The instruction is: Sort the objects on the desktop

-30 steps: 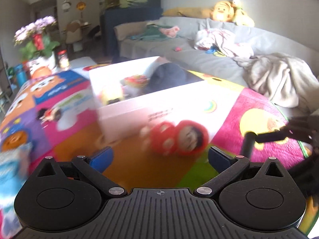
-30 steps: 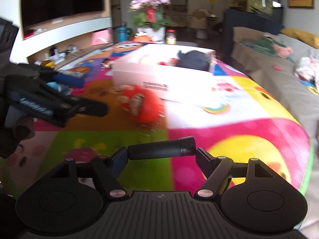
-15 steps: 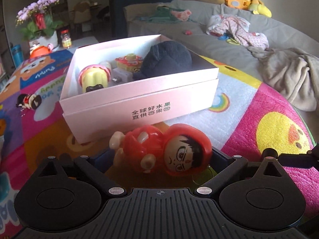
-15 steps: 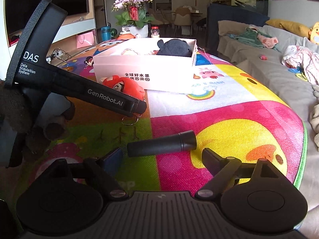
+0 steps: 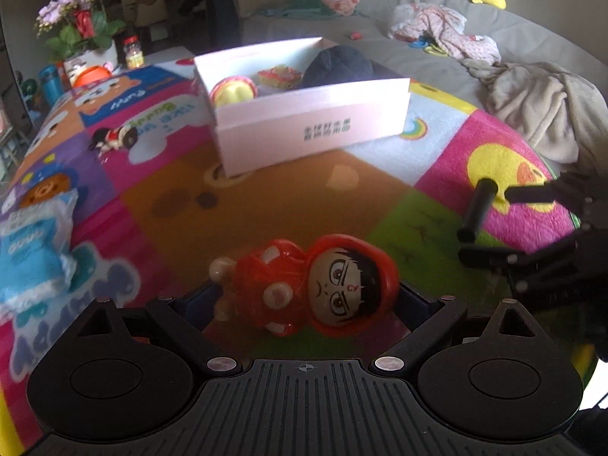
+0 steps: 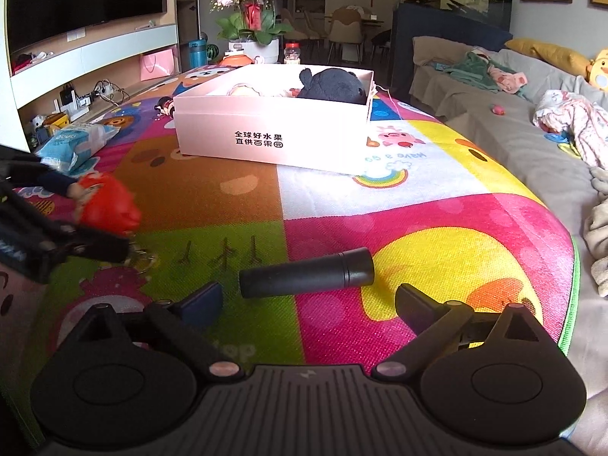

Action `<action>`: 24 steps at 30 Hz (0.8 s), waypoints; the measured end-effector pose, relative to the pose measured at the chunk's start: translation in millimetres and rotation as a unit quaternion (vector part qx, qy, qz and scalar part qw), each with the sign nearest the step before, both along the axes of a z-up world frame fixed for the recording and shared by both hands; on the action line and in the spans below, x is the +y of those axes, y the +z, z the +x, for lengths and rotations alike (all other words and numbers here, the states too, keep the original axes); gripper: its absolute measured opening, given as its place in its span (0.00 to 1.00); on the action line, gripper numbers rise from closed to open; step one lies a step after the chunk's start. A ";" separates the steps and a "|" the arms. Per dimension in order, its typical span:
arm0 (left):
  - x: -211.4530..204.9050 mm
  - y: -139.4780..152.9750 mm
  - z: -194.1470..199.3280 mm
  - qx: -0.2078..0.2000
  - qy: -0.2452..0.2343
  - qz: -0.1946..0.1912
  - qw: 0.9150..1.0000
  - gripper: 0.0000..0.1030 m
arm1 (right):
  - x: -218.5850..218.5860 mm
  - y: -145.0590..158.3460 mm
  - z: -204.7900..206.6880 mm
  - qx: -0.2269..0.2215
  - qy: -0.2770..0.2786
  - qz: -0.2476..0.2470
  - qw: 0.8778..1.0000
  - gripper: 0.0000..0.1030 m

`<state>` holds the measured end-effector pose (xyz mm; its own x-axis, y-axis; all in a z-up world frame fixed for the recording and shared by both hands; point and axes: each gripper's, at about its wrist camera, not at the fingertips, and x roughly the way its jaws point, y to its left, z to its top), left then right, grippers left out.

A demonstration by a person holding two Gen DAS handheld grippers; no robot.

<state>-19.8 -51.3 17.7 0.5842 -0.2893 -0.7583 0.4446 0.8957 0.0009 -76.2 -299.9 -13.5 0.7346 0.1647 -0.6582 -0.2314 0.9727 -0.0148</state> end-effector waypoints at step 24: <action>6.6 -3.5 -23.9 -0.015 -0.007 -0.021 1.000 0.99 | 6.5 1.5 17.4 0.016 0.007 -0.002 1.000 0.97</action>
